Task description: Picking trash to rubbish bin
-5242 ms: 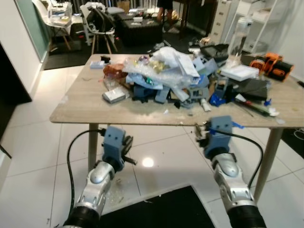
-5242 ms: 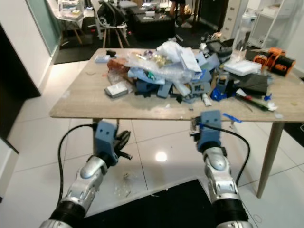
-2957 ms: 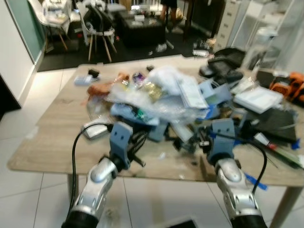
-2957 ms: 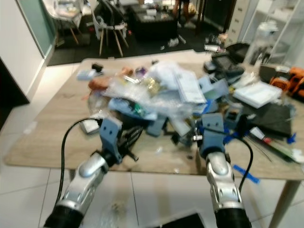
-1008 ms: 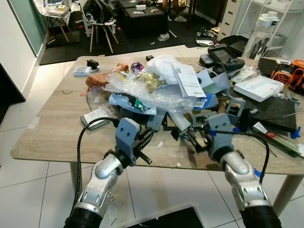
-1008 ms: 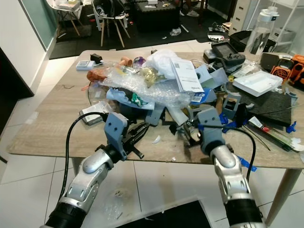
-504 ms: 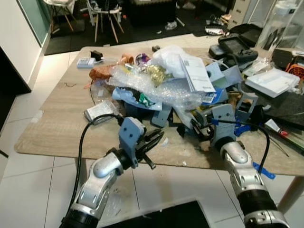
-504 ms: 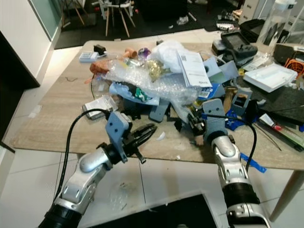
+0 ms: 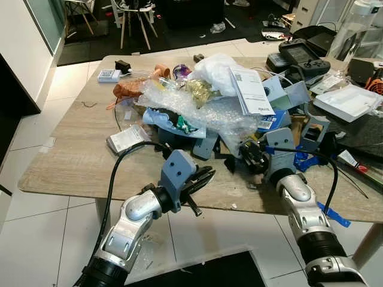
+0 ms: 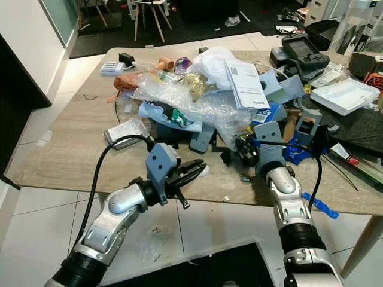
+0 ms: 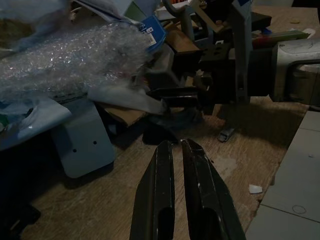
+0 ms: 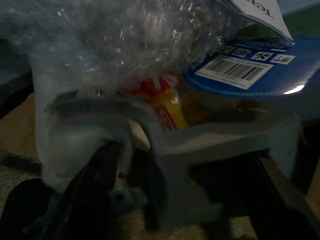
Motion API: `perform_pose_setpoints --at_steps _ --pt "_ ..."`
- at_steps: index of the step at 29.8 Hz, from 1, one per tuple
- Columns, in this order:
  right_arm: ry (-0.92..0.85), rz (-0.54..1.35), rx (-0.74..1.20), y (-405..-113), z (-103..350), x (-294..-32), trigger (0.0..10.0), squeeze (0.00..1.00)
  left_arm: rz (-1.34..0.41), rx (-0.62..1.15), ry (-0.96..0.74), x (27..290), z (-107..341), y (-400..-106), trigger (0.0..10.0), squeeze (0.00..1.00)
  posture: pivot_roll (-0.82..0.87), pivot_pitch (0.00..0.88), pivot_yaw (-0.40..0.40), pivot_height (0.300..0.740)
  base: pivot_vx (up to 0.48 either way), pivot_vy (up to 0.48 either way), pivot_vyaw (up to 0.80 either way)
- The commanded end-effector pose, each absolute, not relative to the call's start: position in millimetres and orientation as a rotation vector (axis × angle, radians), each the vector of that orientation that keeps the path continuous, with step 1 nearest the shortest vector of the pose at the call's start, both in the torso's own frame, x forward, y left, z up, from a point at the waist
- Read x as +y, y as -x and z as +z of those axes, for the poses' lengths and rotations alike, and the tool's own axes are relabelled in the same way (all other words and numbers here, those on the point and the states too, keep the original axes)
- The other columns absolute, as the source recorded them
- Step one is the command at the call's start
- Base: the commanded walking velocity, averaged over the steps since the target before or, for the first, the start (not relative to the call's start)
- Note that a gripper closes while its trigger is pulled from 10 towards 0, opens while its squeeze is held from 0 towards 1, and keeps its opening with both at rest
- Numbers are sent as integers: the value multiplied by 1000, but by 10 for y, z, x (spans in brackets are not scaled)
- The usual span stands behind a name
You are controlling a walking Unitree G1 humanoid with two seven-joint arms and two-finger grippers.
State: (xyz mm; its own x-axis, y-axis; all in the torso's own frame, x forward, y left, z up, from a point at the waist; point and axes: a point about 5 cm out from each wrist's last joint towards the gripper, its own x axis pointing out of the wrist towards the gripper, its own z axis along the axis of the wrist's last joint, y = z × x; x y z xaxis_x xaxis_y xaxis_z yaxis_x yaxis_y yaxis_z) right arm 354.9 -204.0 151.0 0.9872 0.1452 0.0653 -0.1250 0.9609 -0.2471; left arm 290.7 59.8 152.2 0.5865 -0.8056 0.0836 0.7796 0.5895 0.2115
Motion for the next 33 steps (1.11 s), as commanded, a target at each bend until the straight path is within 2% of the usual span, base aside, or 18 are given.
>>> perform_pose_setpoints --at_steps 1,17,26,27,33 --pt "235 156 -52 -3543 1424 -2015 0 0 -923 -131 -180 634 1427 -2902 10000 0 -50 174 76 740 0 0 0" --pt "230 177 -75 -3545 1464 -1966 0 0 -883 -148 -161 638 1449 -2957 10000 0 -64 144 53 740 0 0 0" --pt "216 191 -213 -3464 1757 -1845 0 0 -787 -198 -101 771 1564 -3026 10000 0 -68 127 29 740 0 0 0" --pt "213 187 -249 -3439 1849 -1817 10000 0 -763 -207 -80 812 1590 -3038 10000 0 -71 119 23 740 0 0 0" --pt "177 167 -277 -3361 2019 -1722 10000 0 -736 -207 -52 907 1601 -3040 10000 0 -76 109 9 740 0 0 0"
